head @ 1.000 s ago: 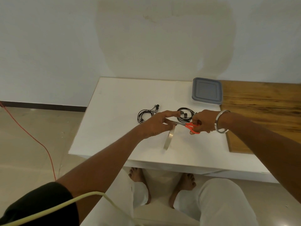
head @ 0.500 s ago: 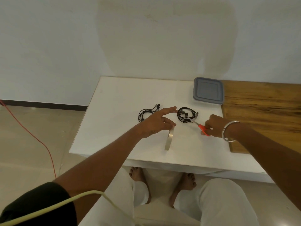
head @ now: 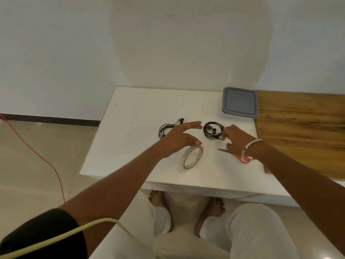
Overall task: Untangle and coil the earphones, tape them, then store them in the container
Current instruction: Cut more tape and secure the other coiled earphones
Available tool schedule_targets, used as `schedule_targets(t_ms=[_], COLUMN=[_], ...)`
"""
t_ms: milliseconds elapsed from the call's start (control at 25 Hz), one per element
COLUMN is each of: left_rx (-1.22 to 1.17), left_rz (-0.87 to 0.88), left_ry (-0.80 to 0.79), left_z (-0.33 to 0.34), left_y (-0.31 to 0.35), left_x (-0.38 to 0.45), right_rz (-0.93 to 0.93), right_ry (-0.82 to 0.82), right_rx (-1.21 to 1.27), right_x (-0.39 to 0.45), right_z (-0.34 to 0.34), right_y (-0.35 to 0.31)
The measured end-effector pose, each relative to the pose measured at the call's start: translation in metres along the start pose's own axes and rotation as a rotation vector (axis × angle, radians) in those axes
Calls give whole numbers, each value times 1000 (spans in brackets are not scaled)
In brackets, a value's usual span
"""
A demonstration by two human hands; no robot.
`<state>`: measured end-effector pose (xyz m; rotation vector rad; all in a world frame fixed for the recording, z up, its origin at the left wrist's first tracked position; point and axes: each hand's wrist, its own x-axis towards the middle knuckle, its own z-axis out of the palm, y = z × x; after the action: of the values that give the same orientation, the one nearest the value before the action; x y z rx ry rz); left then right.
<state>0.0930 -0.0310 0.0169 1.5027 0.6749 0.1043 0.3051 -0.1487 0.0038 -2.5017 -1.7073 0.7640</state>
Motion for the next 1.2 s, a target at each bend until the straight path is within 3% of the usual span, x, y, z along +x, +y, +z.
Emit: schedule_targets(t_ms=[80,160,320,480,680,840,1040,1200], left_rx=[-1,-20,-95,-76,96,61,92,-93], left_rz=[6,5,-29,-101,-61,-116,-67,-116], left_ry=[8,24,145,243,248,315,217,120], left_z=[2,2,9,28,62,68,72,75], left_y=[1,1,-3,-9,-21,-34,-36,-35], left_x=[1,2,5,13,20,27,29,30], right_rz=[-164,-202,-143,-29,67,124,58,-19], right_ry=[-121,-240,-219,-373,-398,-428,-338,-269], right_rx=[310,441,584,510,253,184,222,219], right_x=[1,-1,-5,-9,-9,-14,-15,-14], right_z=[5,12,16,17,12,11,9,11], right_y=[-25,-43,-44,-31,-7,9,16,13])
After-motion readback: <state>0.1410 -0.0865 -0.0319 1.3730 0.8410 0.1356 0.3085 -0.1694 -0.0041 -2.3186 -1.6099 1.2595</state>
